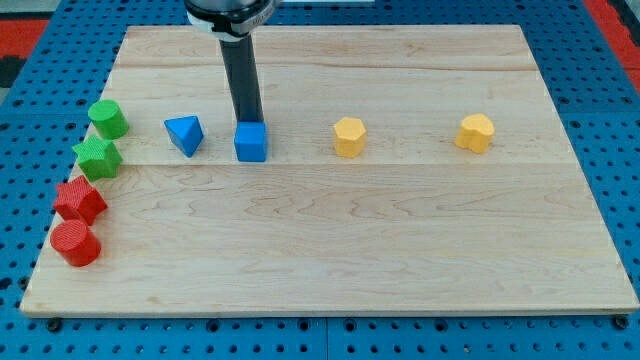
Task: Push the blue cube slightly upwards
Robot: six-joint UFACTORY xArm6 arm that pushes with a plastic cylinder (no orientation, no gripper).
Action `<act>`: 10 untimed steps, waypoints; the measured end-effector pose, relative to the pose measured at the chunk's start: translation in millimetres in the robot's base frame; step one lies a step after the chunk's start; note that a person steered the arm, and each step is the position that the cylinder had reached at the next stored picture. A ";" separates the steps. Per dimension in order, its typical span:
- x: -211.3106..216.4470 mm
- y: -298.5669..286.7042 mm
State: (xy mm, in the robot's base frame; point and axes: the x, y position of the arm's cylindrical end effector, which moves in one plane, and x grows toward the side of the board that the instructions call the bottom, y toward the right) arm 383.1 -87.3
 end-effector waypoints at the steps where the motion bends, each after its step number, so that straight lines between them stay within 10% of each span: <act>1: -5.9 0.0; 6: -22.8 8.6; 10: 101.7 -1.5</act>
State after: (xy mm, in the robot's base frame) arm 484.8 -88.8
